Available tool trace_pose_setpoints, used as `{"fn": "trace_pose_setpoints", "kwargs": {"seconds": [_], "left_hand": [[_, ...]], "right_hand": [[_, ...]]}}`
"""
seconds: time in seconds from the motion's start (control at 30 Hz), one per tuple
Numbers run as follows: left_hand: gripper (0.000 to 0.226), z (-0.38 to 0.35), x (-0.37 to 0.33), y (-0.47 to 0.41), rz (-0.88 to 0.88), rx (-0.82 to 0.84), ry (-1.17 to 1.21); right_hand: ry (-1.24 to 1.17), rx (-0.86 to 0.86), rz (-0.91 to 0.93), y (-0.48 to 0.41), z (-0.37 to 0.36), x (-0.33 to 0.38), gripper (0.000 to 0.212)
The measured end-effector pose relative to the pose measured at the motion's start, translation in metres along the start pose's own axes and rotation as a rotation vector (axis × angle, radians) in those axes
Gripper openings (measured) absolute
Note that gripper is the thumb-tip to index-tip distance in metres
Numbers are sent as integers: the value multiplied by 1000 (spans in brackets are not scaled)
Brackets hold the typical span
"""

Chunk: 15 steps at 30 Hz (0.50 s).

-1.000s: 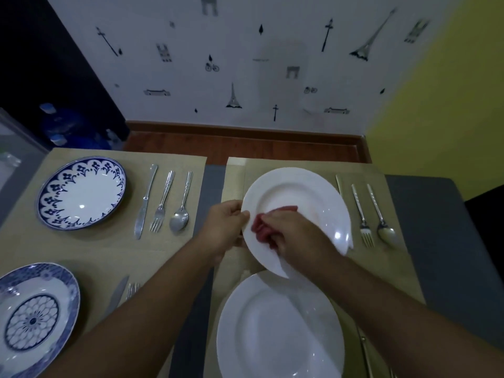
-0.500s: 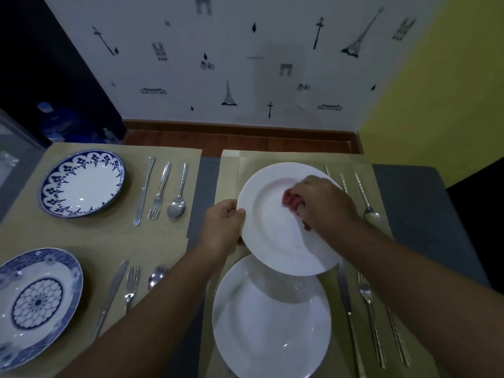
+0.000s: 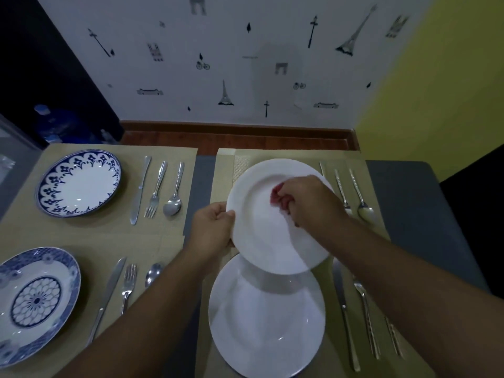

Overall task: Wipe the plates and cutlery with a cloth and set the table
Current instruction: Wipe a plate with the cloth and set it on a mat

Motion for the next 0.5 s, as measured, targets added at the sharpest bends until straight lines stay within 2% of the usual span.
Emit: {"fn": "trace_pose_setpoints", "kwargs": {"seconds": [0.07, 0.27, 0.33, 0.4, 0.43, 0.5], "left_hand": [[26, 7, -3, -2, 1, -50, 21], [22, 7, -1, -3, 32, -57, -35], [21, -2, 2, -2, 60, -27, -51], [21, -10, 5, 0, 80, 1, -20], [22, -13, 5, 2, 76, 17, 0], [23, -14, 5, 4, 64, 35, 15]], "right_hand": [[52, 38, -21, 12, -12, -10, 21], [-138, 180, 91, 43, -65, 9, 17], [-14, 204, 177, 42, -71, 28, 18], [149, 315, 176, 35, -80, 38, 35], [282, 262, 140, 28, -69, 40, 44], [252, 102, 134, 17, -33, 44, 44]]}}
Point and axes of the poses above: each hand's wrist, its own y-axis away from the middle knuckle, its own z-axis out of the back of the hand, x = y × z, the point moved 10 cm from there along -y, towards the middle knuckle, and after that the axes turned 15 degrees about x, right-handed, at the moved point
